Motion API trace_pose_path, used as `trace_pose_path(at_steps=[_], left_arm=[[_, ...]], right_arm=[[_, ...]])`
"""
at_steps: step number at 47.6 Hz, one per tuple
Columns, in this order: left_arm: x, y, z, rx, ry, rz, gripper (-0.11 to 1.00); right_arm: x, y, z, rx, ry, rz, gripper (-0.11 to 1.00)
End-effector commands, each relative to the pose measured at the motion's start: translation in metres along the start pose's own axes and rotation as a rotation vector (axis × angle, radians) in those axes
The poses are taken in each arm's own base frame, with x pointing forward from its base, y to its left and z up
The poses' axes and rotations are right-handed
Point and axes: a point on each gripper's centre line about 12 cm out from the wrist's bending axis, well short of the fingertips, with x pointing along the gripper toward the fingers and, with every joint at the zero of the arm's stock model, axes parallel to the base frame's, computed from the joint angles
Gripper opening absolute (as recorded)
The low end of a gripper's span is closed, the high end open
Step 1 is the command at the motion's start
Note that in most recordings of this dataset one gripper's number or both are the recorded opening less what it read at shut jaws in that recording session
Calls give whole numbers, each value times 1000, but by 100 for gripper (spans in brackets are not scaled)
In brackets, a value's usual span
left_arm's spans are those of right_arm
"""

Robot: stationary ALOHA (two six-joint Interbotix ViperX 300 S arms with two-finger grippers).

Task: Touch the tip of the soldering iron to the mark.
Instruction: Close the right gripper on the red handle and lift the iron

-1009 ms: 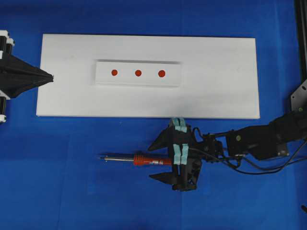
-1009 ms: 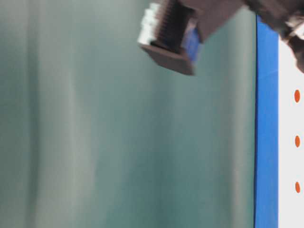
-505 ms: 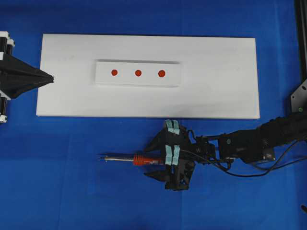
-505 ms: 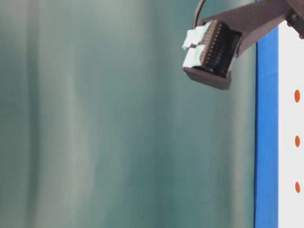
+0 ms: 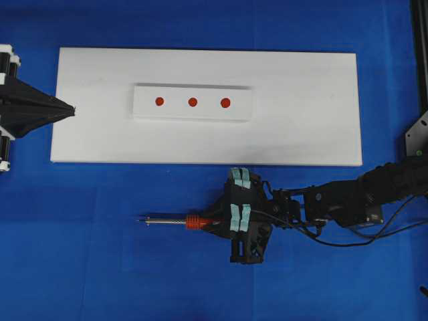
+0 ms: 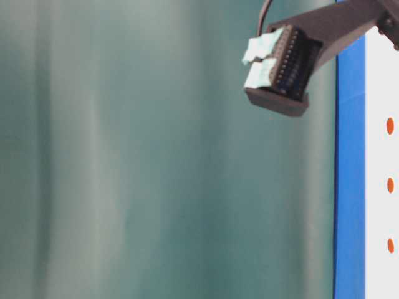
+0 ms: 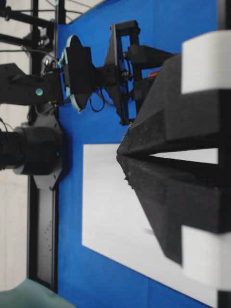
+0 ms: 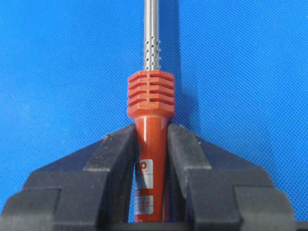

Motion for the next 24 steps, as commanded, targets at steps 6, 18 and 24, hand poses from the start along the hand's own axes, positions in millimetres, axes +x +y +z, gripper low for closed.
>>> trace_pose_path(at_steps=[6,18,24], left_arm=[[1,0,4,2,-12,2,0],[1,0,4,0,-14,1,0],[1,0,4,-8,-12,2,0]], right_arm=[[-10,8,21,9,-49,24,6],[-49,13,59,13,-59,49,6],[-72,17,83,-16,-54,64,6]])
